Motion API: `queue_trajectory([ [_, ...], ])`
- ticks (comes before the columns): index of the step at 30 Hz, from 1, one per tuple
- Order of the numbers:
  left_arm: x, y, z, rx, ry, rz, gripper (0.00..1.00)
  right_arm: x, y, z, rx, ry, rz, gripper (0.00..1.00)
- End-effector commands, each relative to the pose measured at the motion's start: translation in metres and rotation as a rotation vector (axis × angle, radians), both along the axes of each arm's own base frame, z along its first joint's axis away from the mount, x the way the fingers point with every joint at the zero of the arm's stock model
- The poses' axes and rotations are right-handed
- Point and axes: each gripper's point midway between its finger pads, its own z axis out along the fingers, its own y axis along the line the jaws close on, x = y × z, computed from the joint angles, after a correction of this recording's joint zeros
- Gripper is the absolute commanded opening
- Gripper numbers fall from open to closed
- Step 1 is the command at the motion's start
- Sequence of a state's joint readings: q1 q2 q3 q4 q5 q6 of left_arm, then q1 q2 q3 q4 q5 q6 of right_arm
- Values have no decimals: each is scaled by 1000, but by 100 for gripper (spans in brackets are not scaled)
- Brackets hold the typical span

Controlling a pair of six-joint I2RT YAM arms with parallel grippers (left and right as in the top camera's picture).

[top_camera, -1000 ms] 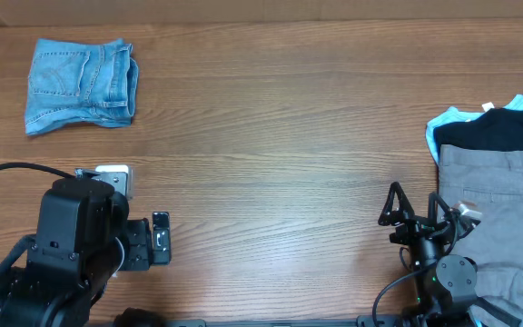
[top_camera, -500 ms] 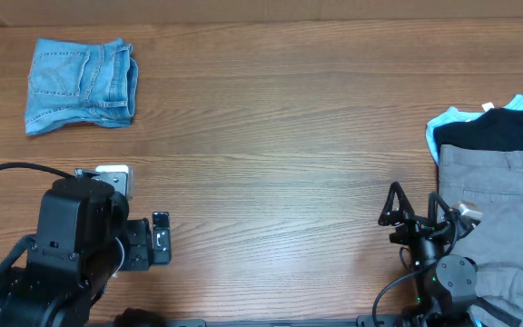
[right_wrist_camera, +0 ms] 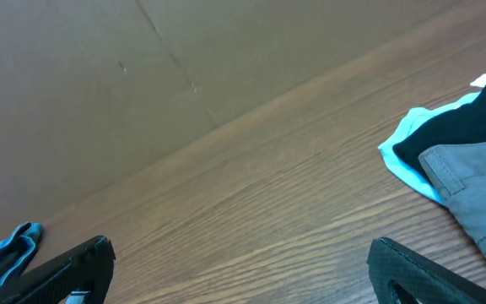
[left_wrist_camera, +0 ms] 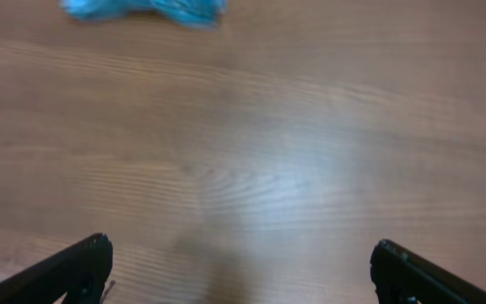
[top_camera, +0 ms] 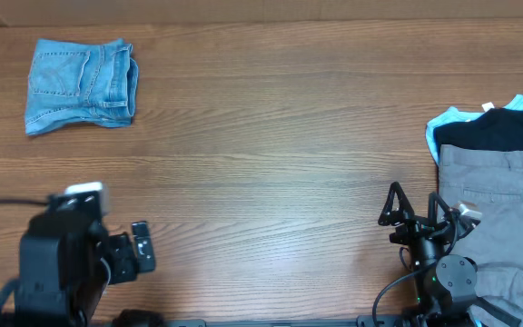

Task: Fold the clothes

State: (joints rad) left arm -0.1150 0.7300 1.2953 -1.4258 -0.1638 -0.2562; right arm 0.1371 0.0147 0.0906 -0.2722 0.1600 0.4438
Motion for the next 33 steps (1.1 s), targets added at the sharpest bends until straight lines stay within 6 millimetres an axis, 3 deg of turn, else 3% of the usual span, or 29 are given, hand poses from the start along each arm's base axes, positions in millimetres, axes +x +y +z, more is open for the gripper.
queue_trajectory([
  [1, 3, 20, -11, 50, -93, 100, 100, 0, -1, 1, -1, -10, -3, 100],
  [4, 2, 26, -27, 69, -140, 126, 100, 0, -1, 1, -1, -10, -3, 100],
  [7, 24, 25, -22, 45, -326, 138, 100, 0, -1, 1, -1, -10, -3, 100],
  [11, 51, 8, -17, -46, -609, 72, 100, 0, -1, 1, -1, -10, -3, 100],
  [18, 71, -4, -30, -80, -827, 6, 100, 0, -1, 1, -1, -11, -3, 100],
  [23, 74, -8, -54, -40, -901, -35, 100, 0, -1, 1, -1, -10, -3, 100],
  [33, 86, -11, -82, -51, -975, -46, 100, 0, -1, 1, -1, -10, -3, 100],
])
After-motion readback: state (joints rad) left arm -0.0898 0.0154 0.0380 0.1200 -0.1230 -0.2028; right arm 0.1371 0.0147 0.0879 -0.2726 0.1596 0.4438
